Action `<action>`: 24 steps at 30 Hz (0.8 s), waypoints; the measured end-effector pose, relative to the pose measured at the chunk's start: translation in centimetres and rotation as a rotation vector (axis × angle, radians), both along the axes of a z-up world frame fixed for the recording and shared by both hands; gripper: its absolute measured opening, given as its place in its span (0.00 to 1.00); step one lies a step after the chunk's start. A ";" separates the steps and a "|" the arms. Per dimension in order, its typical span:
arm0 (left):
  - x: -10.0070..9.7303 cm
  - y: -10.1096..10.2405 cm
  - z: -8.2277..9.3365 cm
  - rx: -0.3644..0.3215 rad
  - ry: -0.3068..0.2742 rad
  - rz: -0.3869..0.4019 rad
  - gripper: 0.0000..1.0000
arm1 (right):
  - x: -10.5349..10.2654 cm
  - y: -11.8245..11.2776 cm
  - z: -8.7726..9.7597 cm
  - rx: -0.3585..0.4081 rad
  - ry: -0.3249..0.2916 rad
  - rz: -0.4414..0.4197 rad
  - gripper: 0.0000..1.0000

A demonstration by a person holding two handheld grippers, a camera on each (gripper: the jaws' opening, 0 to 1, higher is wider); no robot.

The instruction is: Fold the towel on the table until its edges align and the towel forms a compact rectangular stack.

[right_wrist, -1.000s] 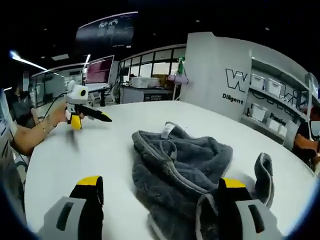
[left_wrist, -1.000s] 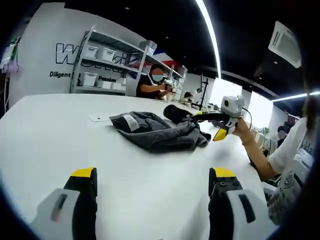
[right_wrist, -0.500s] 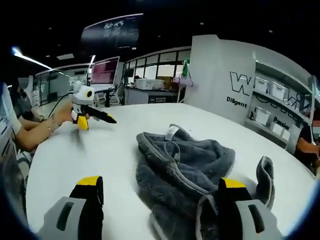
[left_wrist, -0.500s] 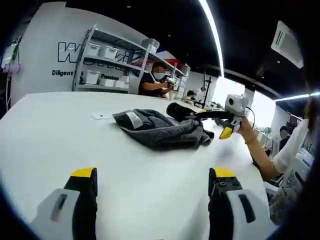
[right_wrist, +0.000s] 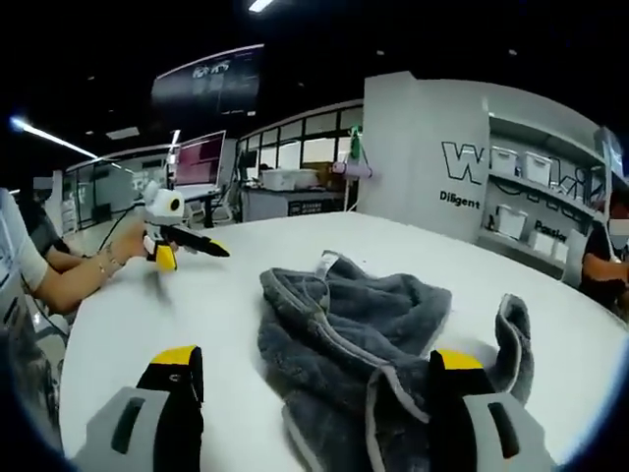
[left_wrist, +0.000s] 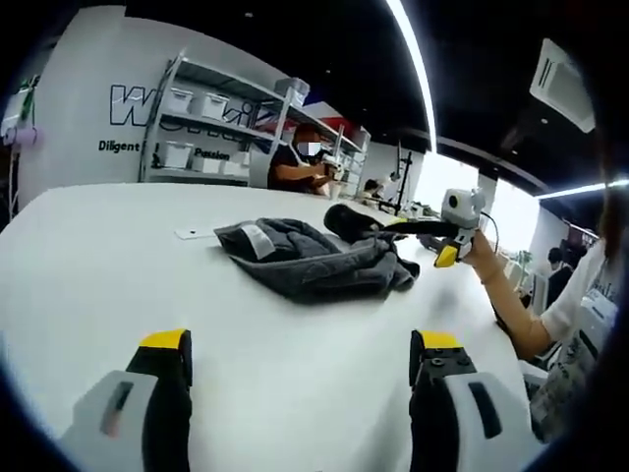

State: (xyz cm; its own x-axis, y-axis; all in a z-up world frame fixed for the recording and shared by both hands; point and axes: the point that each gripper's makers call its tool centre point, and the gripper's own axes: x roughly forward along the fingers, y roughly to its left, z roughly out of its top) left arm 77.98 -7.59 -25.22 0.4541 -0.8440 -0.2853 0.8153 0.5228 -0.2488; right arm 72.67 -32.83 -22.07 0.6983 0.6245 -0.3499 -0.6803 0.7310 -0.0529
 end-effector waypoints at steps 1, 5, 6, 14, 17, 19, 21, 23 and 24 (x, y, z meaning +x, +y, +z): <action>0.2 -0.1 -0.1 0.005 0.004 0.001 0.96 | 0.1 -0.1 0.1 0.006 -0.002 -0.001 0.99; 0.7 -0.1 -0.8 0.067 0.000 0.004 0.96 | 0.1 0.0 0.0 0.009 0.000 0.001 0.99; 0.7 -0.3 -0.8 0.072 0.001 -0.002 0.96 | 0.1 0.0 -0.1 0.009 0.000 0.000 0.99; 0.8 -2.5 1.3 0.047 -0.018 -0.030 0.96 | 0.0 0.4 -0.2 0.003 -0.004 0.011 0.99; 1.0 -3.3 1.5 0.104 -0.046 -0.040 0.96 | 0.0 0.6 0.2 0.029 -0.011 0.020 0.99; 1.3 -4.2 1.6 0.123 -0.046 -0.058 0.96 | -0.1 0.7 0.2 0.040 -0.013 0.027 0.99; 1.8 -4.9 1.9 0.125 -0.042 -0.070 0.96 | 0.0 0.5 0.2 0.042 -0.012 0.023 0.99; 2.2 -5.6 2.5 0.109 -0.030 -0.080 0.96 | 0.0 0.4 0.3 0.048 -0.014 0.018 0.99; 2.3 -6.4 3.1 0.089 -0.023 -0.101 0.96 | 0.1 0.3 0.4 0.062 -0.017 0.013 0.99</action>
